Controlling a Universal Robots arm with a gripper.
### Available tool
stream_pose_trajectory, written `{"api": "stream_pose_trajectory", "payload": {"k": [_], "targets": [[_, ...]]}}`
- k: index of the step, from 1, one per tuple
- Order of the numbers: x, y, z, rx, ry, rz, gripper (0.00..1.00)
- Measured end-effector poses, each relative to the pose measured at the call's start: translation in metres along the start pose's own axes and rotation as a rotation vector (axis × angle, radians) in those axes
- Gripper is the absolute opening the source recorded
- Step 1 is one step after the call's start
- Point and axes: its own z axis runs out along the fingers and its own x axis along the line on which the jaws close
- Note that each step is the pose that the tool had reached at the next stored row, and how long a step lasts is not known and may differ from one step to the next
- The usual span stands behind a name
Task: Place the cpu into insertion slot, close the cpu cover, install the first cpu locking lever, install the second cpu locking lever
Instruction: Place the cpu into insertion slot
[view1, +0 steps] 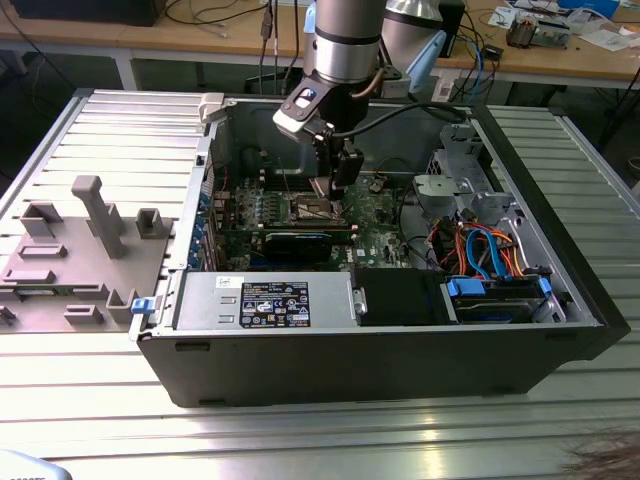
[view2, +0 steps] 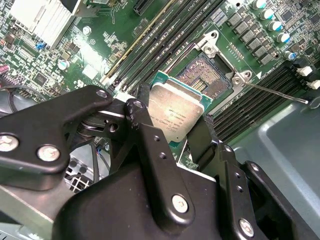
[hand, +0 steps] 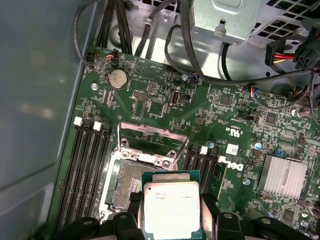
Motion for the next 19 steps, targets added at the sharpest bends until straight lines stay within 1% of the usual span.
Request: {"api": "stream_pose_trajectory", "payload": {"k": [19], "targets": [[0.0001, 0.0000, 0.0010, 0.0027, 0.0010, 0.047, 0.55]]}}
